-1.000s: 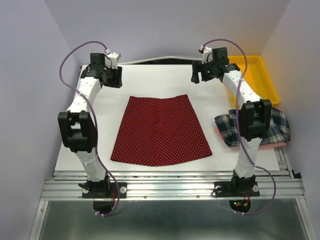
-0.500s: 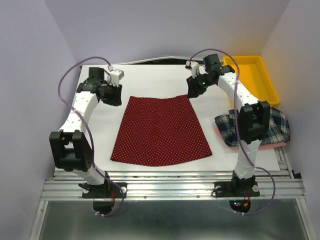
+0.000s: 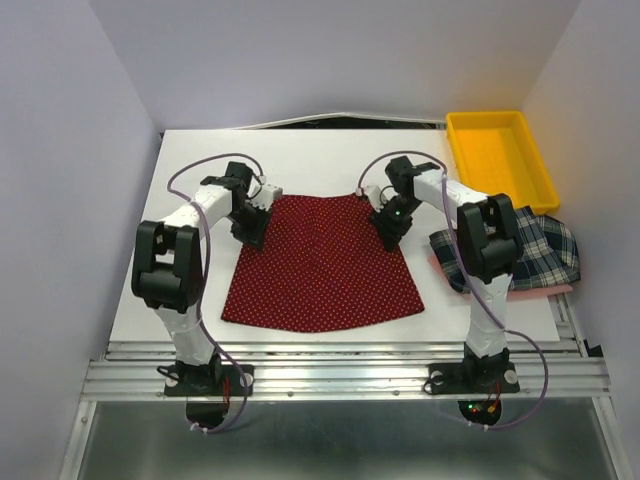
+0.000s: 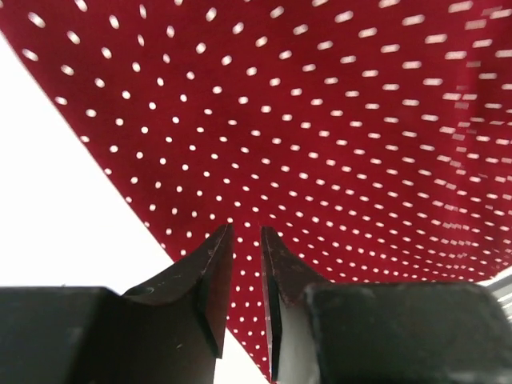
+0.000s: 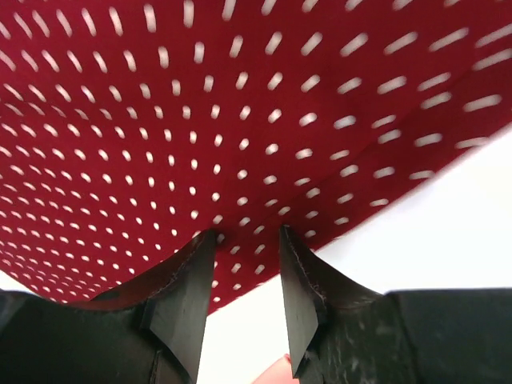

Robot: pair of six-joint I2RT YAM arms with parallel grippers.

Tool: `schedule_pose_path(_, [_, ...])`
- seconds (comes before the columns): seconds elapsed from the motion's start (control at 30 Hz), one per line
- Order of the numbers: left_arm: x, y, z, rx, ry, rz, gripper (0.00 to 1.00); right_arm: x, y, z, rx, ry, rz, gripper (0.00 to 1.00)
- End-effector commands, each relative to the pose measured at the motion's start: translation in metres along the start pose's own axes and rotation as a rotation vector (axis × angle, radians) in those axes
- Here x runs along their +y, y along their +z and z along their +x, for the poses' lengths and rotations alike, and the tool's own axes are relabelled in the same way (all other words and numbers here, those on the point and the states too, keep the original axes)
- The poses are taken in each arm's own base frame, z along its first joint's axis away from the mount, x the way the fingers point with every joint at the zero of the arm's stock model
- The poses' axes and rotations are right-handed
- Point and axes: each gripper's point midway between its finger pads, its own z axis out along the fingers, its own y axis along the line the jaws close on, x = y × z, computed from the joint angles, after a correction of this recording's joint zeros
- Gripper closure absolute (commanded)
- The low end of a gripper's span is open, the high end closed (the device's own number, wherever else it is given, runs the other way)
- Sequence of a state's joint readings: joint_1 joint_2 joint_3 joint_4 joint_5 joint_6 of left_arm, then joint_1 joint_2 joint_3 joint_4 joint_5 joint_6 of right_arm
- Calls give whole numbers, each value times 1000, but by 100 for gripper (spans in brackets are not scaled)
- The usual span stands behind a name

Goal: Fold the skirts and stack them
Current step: Flatten the skirt out

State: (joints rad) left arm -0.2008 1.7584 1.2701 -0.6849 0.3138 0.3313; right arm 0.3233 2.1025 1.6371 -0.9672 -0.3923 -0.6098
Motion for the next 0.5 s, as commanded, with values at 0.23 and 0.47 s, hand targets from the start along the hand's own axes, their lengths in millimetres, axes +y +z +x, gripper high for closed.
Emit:
schedule_pose_path(0.23, [40, 58, -36, 91, -75, -46, 73, 60, 13, 59, 184, -71, -95, 56])
schedule_pose_path(0.47, [59, 94, -135, -1, -3, -24, 72, 137, 10, 54, 158, -62, -307, 49])
